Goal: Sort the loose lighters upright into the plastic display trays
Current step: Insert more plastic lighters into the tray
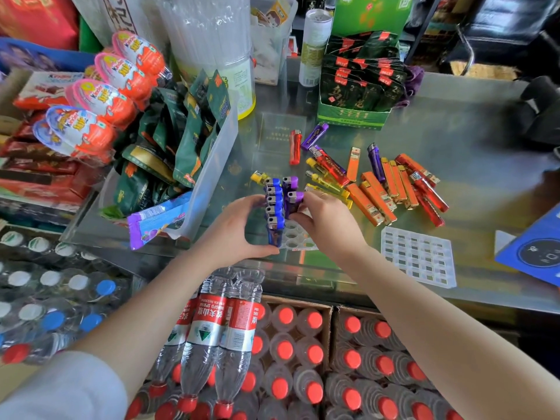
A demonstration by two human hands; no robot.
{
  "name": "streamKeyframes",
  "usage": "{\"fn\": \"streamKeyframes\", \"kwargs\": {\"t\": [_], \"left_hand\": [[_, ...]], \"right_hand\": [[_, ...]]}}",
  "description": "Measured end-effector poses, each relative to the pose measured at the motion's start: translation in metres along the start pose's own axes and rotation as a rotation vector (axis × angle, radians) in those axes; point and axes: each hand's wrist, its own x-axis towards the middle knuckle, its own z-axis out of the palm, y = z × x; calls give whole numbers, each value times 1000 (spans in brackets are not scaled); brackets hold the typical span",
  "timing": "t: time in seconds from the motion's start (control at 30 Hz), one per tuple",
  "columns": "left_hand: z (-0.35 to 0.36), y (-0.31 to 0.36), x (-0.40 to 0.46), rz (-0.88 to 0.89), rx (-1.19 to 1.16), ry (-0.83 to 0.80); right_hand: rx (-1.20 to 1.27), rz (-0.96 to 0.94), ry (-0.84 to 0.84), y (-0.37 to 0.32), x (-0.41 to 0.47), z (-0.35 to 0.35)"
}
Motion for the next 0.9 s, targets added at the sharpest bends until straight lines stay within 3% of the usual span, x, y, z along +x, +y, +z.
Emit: {"fn": "streamKeyframes", "kwargs": {"t": [0.2,0.3,0.53,0.57,0.73,0.9], "left_hand": [[-3,2,12,3,-16,44],[-7,3,18,-2,-29,33],[-7,-4,21,16,-98,19],[-7,-3,21,17,-108,18],[-9,-2,22,22,-132,19],[-4,-14,23,-1,-91,11]], "right_hand": [[-171,-1,83,-7,14,-1],[-200,3,45,-5,23,-4],[-155,64,-363,14,51,-42],[-103,83,-352,19,58,-46],[46,304,26,45,99,-37],[70,583,29,62,135,-18]]}}
